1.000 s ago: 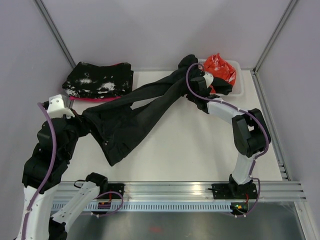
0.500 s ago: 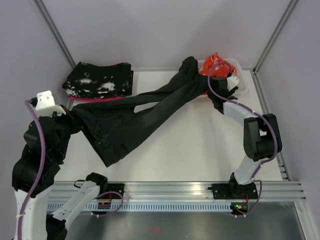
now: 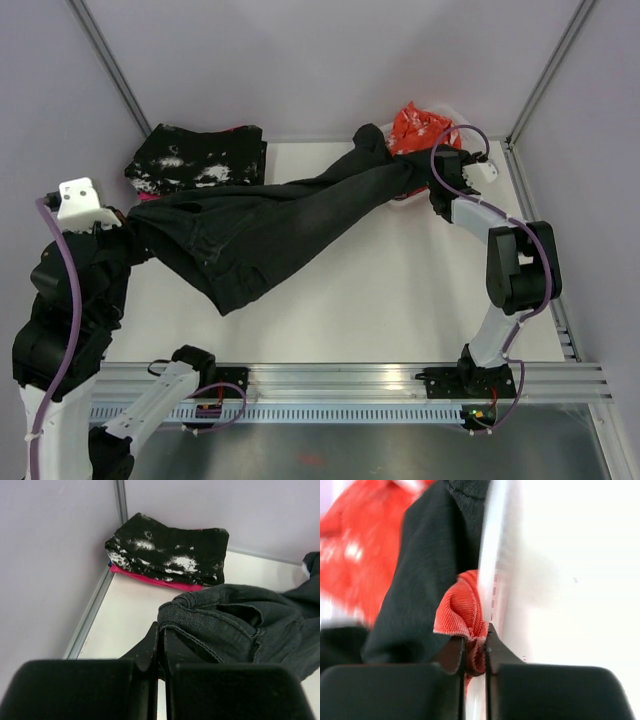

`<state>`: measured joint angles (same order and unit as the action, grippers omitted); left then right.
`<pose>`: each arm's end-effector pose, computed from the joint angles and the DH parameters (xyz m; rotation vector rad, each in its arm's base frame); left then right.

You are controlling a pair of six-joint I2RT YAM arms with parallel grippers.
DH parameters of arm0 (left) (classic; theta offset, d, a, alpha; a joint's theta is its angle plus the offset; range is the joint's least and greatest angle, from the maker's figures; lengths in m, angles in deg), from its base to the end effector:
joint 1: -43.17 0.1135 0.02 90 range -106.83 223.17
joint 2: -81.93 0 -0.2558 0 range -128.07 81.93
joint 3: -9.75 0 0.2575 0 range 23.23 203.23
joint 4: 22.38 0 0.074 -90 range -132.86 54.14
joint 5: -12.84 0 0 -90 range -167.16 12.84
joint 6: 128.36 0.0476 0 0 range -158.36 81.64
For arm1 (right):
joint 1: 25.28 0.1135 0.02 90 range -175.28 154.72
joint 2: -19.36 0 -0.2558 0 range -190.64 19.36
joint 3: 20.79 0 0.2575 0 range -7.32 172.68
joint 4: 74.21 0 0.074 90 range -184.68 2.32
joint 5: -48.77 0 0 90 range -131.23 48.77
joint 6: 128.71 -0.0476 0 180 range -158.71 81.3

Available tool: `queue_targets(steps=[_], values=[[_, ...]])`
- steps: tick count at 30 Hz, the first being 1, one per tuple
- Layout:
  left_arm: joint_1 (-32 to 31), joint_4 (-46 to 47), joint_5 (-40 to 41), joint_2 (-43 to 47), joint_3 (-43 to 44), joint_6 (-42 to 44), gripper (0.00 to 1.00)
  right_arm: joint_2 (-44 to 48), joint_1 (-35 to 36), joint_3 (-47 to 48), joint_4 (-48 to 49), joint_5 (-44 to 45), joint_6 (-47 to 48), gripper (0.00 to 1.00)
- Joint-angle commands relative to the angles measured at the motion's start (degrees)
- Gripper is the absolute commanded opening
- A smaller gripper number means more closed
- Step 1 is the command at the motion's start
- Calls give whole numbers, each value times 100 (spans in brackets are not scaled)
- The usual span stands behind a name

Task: Fold and stack the trousers
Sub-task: Move the trousers to the center of the board

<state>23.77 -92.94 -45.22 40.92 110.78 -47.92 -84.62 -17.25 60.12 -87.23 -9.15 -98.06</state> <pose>0.0726 0.0011 0.4835 -0.2542 1.7093 0.1165 0.4106 0.0324 0.1935 1.1706 1.7370 0.0888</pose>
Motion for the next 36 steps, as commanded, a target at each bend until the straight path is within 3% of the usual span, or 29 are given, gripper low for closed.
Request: queue_targets(steps=[1, 7, 8, 12, 13, 14, 15, 17, 18, 21, 28, 32, 36], values=[[-2, 478, 743, 6, 534, 499, 2, -17, -91, 15, -546, 782, -33, 0], [-187, 443, 1094, -486, 1491, 867, 2, 10, -258, 120, -835, 1002, -76, 0], [-396, 539, 1417, -652, 1989, 1129, 2, 45, -363, 51, -836, 950, -146, 0], [-879, 898, 2014, -759, 2538, 1570, 2, 71, -460, -64, -713, 687, 90, 2], [-1055, 987, 2165, -759, 2765, 1667, 2, 123, -478, -116, -608, 590, 195, 7], [-1475, 1084, 2454, -741, 2846, 1825, 2, 141, -495, -169, -320, 415, 570, 19], [-1679, 1250, 2570, -680, 2890, 1887, 2, 168, -565, -170, -274, -56, 731, 35], [-2092, 1322, 2825, -610, 2908, 2046, 2, 256, -610, -152, -186, -463, 1221, 56], [-2190, 1279, 2922, -618, 2900, 2072, 2, 317, -619, -143, -194, -726, 1346, 76], [-2331, 831, 3194, -880, 2838, 2046, 2, 763, -627, -134, -308, -1018, 1803, 94], [-2349, 575, 2940, -1032, 2856, 1730, 2, 1557, -759, -91, -431, -1274, 2077, 98], [-2437, 681, 3159, -812, 2926, 1791, 2, 1022, -1128, 453, -800, -1493, 2050, 98], [-2481, 121, 3835, -1013, 2847, 1914, 2, 311, -1155, 779, -774, -1459, 1972, 97]])
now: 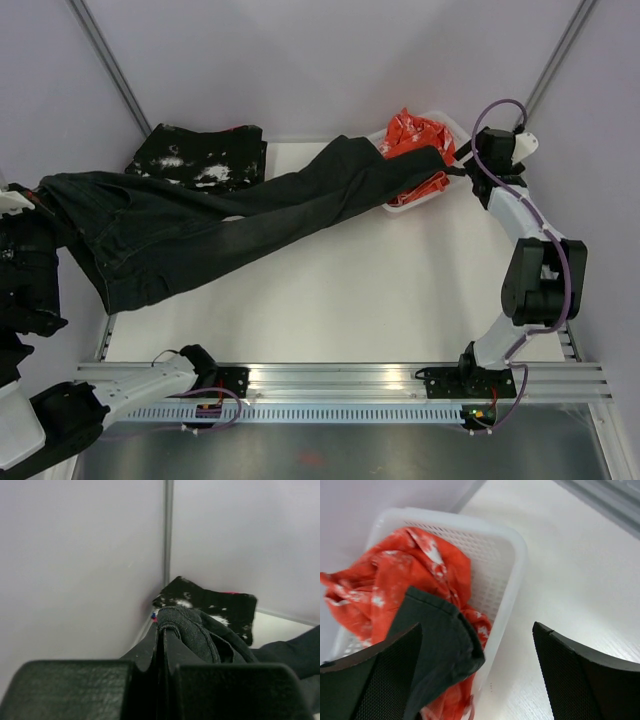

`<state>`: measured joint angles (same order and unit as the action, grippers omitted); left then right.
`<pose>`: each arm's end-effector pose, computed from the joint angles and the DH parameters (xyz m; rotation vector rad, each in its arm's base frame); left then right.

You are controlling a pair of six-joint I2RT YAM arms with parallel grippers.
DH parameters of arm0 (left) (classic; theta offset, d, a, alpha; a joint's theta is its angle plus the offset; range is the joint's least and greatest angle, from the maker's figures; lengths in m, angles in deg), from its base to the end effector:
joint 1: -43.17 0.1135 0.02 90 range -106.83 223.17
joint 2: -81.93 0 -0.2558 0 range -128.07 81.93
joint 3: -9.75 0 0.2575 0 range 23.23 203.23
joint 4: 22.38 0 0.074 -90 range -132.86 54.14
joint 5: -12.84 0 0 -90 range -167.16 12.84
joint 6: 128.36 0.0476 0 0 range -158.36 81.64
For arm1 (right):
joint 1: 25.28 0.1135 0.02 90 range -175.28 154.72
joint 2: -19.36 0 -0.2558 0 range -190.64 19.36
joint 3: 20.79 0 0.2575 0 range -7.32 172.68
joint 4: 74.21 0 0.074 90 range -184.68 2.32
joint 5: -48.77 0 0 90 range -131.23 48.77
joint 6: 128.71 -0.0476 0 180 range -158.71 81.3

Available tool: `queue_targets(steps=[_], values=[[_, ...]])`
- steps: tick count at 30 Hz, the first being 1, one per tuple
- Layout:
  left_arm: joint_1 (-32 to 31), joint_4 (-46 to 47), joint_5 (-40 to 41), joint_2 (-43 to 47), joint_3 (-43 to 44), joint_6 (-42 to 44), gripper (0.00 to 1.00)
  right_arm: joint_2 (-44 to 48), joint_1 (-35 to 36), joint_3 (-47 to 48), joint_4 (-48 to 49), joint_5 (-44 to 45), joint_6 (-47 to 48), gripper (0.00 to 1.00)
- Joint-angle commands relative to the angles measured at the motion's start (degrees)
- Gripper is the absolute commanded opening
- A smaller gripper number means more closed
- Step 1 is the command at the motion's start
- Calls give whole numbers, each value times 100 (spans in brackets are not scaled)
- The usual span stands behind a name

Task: Fold and stack the trousers
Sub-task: Move the trousers to the center of the board

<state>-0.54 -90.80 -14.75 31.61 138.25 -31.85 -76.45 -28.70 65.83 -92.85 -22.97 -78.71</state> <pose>0.0321 0.0277 0.5787 -0.2753 1.4712 0.2377 0.4039 -0.0391 0.2712 0.9297 1.8056 0.0740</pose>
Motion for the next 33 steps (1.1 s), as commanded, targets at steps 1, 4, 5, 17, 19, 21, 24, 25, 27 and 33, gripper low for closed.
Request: queue_targets(steps=[1, 4, 5, 17, 19, 21, 24, 25, 27, 33], values=[[-51, -209, 1016, -187, 108, 430, 2, -613, -27, 235, -221, -68, -15, 97], [-59, -272, 1441, -434, 257, 615, 2, -860, -45, 201, -125, -33, -200, 96], [-51, -220, 1284, -417, 284, 607, 2, -887, -45, 174, 6, -16, -287, 93], [-68, -2080, 492, -346, 161, -1361, 2, -1397, -132, 18, 76, 653, -1149, 93], [-68, -2188, 561, -425, 143, -1450, 2, -1309, -229, -159, 392, 582, -1281, 94], [-68, -2197, 544, -443, 178, -1450, 2, -1265, -308, -265, 473, 521, -1404, 94], [-68, -2021, 526, -382, 196, -1336, 2, -1343, -466, -152, 464, 389, -1387, 87], [-68, -2004, 526, -355, 196, -1327, 2, -1353, -493, -125, 464, 371, -1369, 83], [-68, -1994, 509, -338, 196, -1318, 2, -1379, -502, -64, 473, 389, -1325, 82], [-77, -2223, 359, -487, 108, -1476, 2, -1379, -519, -28, 868, 230, -1378, 94]])
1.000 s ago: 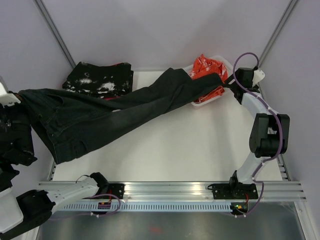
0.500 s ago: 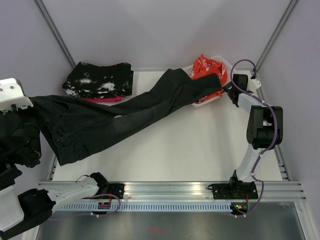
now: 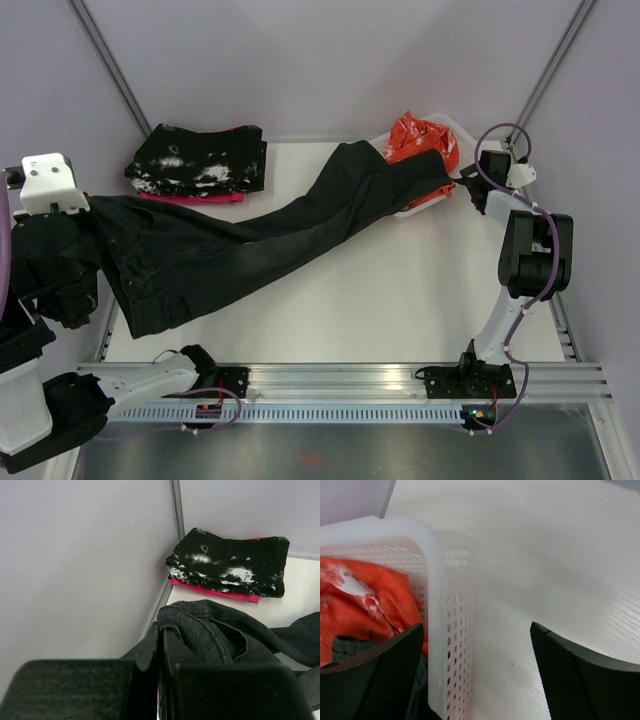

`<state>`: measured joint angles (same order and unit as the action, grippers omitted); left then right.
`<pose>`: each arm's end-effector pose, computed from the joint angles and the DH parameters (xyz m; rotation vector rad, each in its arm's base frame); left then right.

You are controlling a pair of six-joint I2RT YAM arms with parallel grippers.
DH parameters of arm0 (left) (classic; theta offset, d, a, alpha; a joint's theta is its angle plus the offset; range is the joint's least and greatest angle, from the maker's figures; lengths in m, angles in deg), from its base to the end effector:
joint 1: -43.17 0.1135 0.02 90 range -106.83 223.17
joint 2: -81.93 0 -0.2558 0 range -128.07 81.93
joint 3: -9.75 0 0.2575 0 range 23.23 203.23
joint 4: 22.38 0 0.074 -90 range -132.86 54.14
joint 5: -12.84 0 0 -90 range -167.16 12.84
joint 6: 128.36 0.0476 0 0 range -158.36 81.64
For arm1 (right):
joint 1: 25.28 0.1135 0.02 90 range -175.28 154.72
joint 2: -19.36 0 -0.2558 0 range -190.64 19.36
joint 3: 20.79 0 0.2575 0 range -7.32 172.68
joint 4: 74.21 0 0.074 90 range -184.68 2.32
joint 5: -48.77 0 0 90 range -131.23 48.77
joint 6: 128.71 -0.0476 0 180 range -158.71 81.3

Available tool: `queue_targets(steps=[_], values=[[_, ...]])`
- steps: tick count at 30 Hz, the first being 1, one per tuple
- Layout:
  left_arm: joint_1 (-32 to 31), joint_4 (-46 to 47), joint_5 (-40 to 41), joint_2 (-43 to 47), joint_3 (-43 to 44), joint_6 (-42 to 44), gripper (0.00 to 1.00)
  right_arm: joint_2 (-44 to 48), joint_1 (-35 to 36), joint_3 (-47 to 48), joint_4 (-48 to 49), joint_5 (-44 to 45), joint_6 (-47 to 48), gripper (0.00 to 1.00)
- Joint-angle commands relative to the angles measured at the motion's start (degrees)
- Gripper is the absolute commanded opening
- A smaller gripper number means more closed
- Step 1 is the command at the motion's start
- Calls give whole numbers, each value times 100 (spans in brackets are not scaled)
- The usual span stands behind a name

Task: Fold and stack the trousers
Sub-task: Move the trousers to the center of the board

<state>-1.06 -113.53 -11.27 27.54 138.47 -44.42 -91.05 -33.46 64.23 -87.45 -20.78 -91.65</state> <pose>0.0518 0.0102 0.5424 -0.1964 1.6953 0.4170 0.4277 -0.0783 0.1688 1.2757 1.7873 0.0357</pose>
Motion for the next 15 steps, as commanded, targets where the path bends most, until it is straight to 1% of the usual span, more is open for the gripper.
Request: queue_targets(steps=[1, 5, 6, 7, 9, 11, 12, 14, 15], values=[[-16, 50, 21, -107, 69, -211, 2, 64, -43, 157, 329, 47, -75, 93], [-16, 138, 29, -124, 77, -115, 2, 2, -69, 281, 249, 161, -110, 84], [-16, 173, 29, -90, 69, -105, 2, 2, -69, 289, 250, 153, -128, 80], [-16, 234, 21, -72, 69, -97, 2, -42, -78, 324, 215, 187, -154, 74], [-16, 252, 90, -37, 69, -35, 2, -86, -87, 368, 83, 249, -277, 72], [-16, 252, 231, -19, 121, 78, 2, -121, -96, 377, 65, 302, -304, 66], [-16, 244, 319, -10, 174, 114, 2, -130, -104, 377, 56, 337, -339, 55], [-16, 296, 346, 7, 323, 184, 2, -147, -113, 403, 47, 416, -348, 38], [-24, 331, 354, 34, 350, 211, 2, -156, -113, 430, -5, 442, -348, 20]])
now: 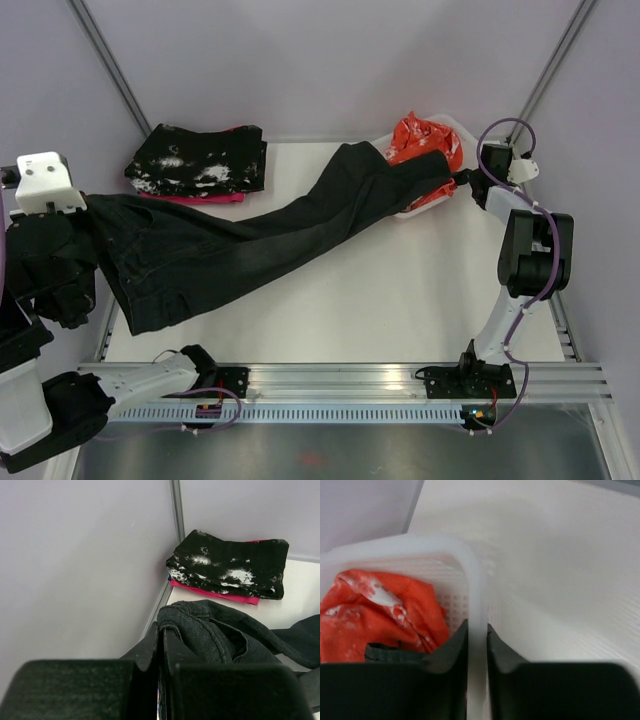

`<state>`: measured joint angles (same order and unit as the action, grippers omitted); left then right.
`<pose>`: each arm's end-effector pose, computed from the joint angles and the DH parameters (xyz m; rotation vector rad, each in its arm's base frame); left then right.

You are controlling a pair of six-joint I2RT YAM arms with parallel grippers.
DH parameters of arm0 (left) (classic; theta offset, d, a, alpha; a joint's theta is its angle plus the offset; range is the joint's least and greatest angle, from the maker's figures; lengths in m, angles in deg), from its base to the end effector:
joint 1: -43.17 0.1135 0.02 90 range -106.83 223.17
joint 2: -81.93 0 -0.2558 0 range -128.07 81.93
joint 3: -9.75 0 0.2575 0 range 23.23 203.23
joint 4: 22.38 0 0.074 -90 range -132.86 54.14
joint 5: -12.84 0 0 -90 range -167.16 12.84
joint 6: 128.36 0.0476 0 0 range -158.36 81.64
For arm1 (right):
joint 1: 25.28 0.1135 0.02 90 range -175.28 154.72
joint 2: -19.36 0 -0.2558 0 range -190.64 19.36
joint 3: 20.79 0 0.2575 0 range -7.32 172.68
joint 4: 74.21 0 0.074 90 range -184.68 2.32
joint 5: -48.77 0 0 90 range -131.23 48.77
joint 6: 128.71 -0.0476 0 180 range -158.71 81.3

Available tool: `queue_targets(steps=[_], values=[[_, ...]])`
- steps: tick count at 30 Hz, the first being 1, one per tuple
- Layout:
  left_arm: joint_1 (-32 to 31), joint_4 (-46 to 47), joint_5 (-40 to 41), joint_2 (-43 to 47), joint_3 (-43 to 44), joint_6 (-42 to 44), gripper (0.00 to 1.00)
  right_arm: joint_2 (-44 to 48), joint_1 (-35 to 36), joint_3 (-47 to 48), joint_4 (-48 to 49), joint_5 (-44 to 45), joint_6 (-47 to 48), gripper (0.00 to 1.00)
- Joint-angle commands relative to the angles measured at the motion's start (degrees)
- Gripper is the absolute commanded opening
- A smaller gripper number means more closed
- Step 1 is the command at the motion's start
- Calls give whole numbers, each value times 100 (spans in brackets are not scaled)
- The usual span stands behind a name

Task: Fold and stack the trousers
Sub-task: Move the trousers to the center of the board

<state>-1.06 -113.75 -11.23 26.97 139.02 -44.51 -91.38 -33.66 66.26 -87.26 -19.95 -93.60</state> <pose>0.0533 0.0088 0.5434 -0.1955 1.6971 0.4194 0.4340 -0.0814 0.1785 1.3020 1.7267 0.0546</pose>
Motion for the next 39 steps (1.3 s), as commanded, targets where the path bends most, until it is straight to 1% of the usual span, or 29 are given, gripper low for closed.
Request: queue_targets(steps=[1, 2, 6, 10, 11, 13, 14, 16, 17, 21, 23, 24, 25, 27, 28, 29, 30, 31, 32, 33, 34, 35, 37, 38, 39], values=[[-16, 414, 359, 125, 295, 272, 2, -167, -102, 314, -25, 377, -136, 8], [-16, 449, 376, 135, 295, 342, 2, -193, -102, 358, -190, 447, -127, 0], [-16, 485, 622, 12, 391, 553, 2, -150, -128, 377, -508, 921, -232, 0], [-16, 660, 552, 55, 463, 606, 2, 166, -234, -44, -561, 1352, -671, 0], [-16, 713, 587, 90, 454, 781, 2, 201, -269, -89, -596, 1405, -846, 0], [-16, 792, 728, 178, 471, 870, 2, 219, -366, -72, -920, 1632, -1022, 0], [-16, 801, 772, 222, 480, 914, 2, 211, -401, -37, -1130, 1721, -1302, 0], [-25, 863, 842, 319, 480, 949, 2, 202, -506, 24, -1579, 1844, -1549, 0], [-25, 872, 851, 345, 471, 975, 2, 210, -533, 25, -1937, 1923, -1925, 0], [-33, 907, 1052, 346, 462, 1151, 2, 342, -656, -221, -2029, 2056, -2340, 0], [-51, 1204, 1324, 346, 462, 1545, 2, 342, -726, -274, -1933, 1951, -2368, 0], [-68, 1397, 1421, 406, 419, 2025, 2, 299, -787, -274, -1915, 1907, -2307, 0], [-77, 2008, 1518, 477, 331, 2309, 2, 281, -805, -265, -1871, 1828, -2254, 0], [-200, 3054, 1817, 705, -369, 3107, 2, 193, -814, -195, -1906, 1810, -2219, 0], [-287, 4731, 1948, 1037, -816, 4347, 2, 167, -814, -178, -1888, 1766, -2193, 0], [-523, 5809, 2167, 1214, -1291, 5177, 2, 149, -814, -177, -1793, 1635, -2157, 0], [-682, 6934, 2291, 1355, -2279, 5986, 2, 114, -814, -212, -1679, 1530, -2131, 0], [-884, 8363, 2414, 1522, -2663, 7186, 2, 88, -814, -221, -1599, 1450, -2131, 0], [-1164, 8430, 2450, 1575, -2928, 7224, 2, 27, -805, -221, -1407, 1232, -2105, 0], [-1254, 8483, 2451, 1602, -3357, 7120, 2, -9, -805, -187, -1301, 1160, -2035, 0], [-1359, 8614, 2451, 1620, -3518, 7145, 2, -53, -805, -134, -1186, 1081, -1921, 0], [-1534, 9015, 2460, 1603, -3632, 7198, 2, -97, -805, -64, -1159, 1002, -1824, 0], [-1702, 9317, 2451, 1524, -3818, 7225, 2, -228, -797, 208, -1141, 808, -1640, 1], [-1903, 9553, 2451, 1428, -3844, 7216, 2, -299, -788, 375, -1115, 756, -1395, 12], [-2018, 9660, 2451, 1383, -3931, 7225, 2, -343, -788, 455, -1028, 572, -1210, 18]])
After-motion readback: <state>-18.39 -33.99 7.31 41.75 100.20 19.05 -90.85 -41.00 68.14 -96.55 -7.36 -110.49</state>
